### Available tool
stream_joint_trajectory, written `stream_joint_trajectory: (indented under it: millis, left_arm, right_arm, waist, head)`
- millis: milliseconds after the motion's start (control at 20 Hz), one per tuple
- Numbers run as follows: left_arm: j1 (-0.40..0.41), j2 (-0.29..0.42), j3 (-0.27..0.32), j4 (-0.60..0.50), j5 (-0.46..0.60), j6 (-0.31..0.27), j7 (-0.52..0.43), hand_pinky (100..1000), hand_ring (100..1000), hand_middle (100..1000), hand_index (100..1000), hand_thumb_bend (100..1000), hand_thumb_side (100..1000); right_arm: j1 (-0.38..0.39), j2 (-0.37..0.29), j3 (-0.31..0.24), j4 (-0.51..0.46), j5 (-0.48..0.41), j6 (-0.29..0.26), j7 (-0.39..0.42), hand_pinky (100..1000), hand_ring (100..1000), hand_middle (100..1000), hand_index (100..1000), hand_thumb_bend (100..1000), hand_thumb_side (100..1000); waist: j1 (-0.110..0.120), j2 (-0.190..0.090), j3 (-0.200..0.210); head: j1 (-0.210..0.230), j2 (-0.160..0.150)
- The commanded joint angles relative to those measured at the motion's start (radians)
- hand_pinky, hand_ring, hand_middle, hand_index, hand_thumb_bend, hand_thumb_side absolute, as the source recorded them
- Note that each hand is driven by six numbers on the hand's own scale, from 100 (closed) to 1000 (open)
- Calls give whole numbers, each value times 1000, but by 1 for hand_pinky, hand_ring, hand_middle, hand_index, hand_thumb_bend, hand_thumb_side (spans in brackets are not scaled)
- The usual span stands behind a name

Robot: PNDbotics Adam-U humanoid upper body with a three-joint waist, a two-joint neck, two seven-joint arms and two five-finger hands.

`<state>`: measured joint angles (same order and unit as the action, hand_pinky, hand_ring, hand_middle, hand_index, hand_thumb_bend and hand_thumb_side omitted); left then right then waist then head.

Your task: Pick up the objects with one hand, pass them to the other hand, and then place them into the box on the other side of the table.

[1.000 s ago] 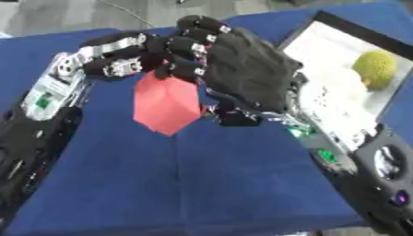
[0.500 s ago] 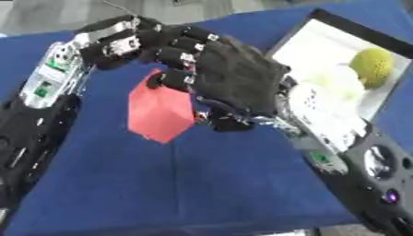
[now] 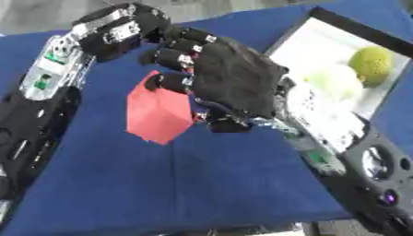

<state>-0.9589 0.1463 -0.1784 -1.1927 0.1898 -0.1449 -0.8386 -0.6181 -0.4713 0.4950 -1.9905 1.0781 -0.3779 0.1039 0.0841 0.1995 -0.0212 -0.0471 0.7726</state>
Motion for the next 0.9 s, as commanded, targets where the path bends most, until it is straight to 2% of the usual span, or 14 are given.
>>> stream_joint_trajectory:
  millis: [50, 100, 150, 300, 400, 550, 700, 750, 800, 850, 900]
  left_arm:
    - [-19, 60, 19, -12, -13, -22, 21, 637, 544, 486, 613, 100, 624]
    - [-13, 83, 27, -17, -17, -34, 34, 637, 543, 485, 613, 100, 607]
    - [-4, 104, 36, -25, -13, -45, 47, 638, 543, 485, 613, 100, 589]
    - [37, 170, 71, -75, 24, -70, 89, 638, 543, 485, 613, 100, 550]
    - [78, 211, 94, -128, 64, -79, 113, 640, 544, 486, 615, 100, 529]
    - [144, 257, 122, -214, 124, -77, 139, 641, 545, 488, 616, 100, 525]
    - [227, 283, 158, -294, 176, -68, 160, 642, 546, 489, 617, 100, 536]
    - [252, 284, 170, -316, 189, -62, 165, 642, 546, 489, 617, 100, 546]
    - [276, 283, 182, -335, 199, -56, 170, 642, 547, 490, 617, 100, 553]
    - [298, 280, 193, -351, 207, -49, 174, 642, 547, 490, 617, 100, 558]
    - [317, 276, 204, -365, 214, -43, 178, 642, 548, 491, 617, 100, 564]
  right_arm:
    - [-3, -40, -48, -9, 10, 26, -29, 859, 779, 814, 381, 345, 100]
    - [6, -59, -71, -9, 8, 48, -42, 856, 782, 815, 382, 381, 100]
    - [18, -78, -95, -9, 1, 76, -55, 847, 793, 817, 385, 360, 100]
    - [70, -137, -180, 3, -70, 213, -96, 825, 816, 822, 394, 285, 100]
    - [97, -174, -244, 56, -117, 313, -138, 810, 839, 829, 404, 110, 100]
    - [110, -213, -325, 200, -189, 435, -232, 791, 867, 835, 423, 100, 100]
    - [85, -236, -403, 416, -304, 539, -353, 761, 910, 842, 458, 100, 100]
    - [72, -241, -422, 488, -352, 559, -399, 753, 924, 842, 471, 100, 173]
    - [60, -246, -439, 558, -400, 576, -438, 754, 944, 855, 518, 100, 266]
    - [47, -253, -452, 626, -442, 589, -467, 757, 956, 862, 576, 100, 295]
    - [35, -259, -459, 689, -475, 597, -487, 769, 978, 881, 689, 100, 281]
  waist:
    - [-3, -18, -3]
    - [-3, -18, -4]
    - [-2, -19, -4]
    - [3, -21, 2]
    - [5, -23, 11]
    - [8, -26, 26]
    - [11, -30, 46]
    - [11, -31, 54]
    - [11, -32, 62]
    - [11, -33, 70]
    - [11, -33, 78]
  head:
    - [-7, -3]
    - [-13, -3]
    - [-19, -3]
    - [-41, -3]
    - [-65, -3]
    - [-98, -3]
    - [-132, -3]
    - [-144, -3]
    - [-157, -3]
    - [-168, -3]
    - [-180, -3]
